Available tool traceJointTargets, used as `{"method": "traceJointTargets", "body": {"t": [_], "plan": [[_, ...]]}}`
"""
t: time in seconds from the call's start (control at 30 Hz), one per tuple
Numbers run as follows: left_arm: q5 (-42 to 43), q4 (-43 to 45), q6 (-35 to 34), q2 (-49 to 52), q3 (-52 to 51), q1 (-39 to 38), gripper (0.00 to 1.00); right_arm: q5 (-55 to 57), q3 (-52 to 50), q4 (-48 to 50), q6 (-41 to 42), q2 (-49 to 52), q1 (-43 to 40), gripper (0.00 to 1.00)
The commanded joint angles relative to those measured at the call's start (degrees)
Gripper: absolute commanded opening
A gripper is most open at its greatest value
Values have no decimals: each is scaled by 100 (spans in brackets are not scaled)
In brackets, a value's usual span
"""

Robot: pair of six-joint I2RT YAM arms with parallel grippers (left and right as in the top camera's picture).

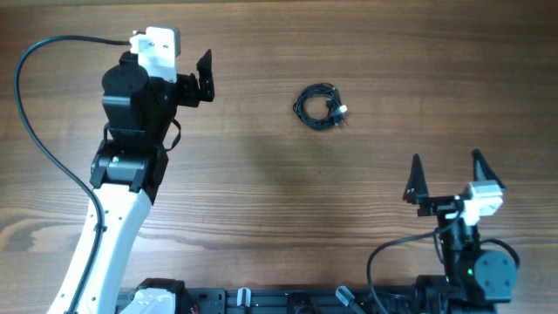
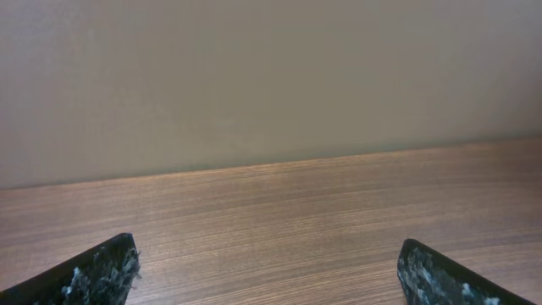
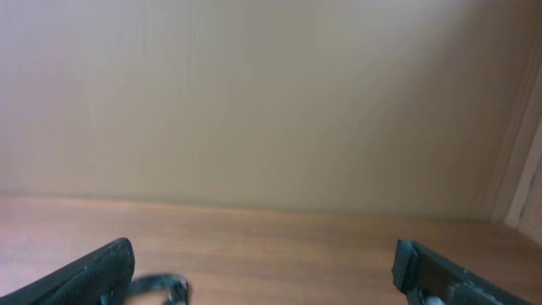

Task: Untangle cables
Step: 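Raise the right arm and swing its gripper forward right of the cable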

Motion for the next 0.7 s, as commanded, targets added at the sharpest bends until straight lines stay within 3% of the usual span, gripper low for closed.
{"method": "traceJointTargets", "body": {"t": [0.0,0.2,0.43,0.67], "plan": [[-37,28,-79,-96,-48,-28,100,-87,717,-332,262,-52,24,100],[-31,-2,-79,-96,-48,-116,100,173,1976,-1475,264,-50,24,99],[-35,35,-76,-94,-48,-544,100,258,2855,-1779,428,133,24,100],[-37,42,-79,-90,-48,-568,100,205,3877,-2483,566,973,24,100]]}}
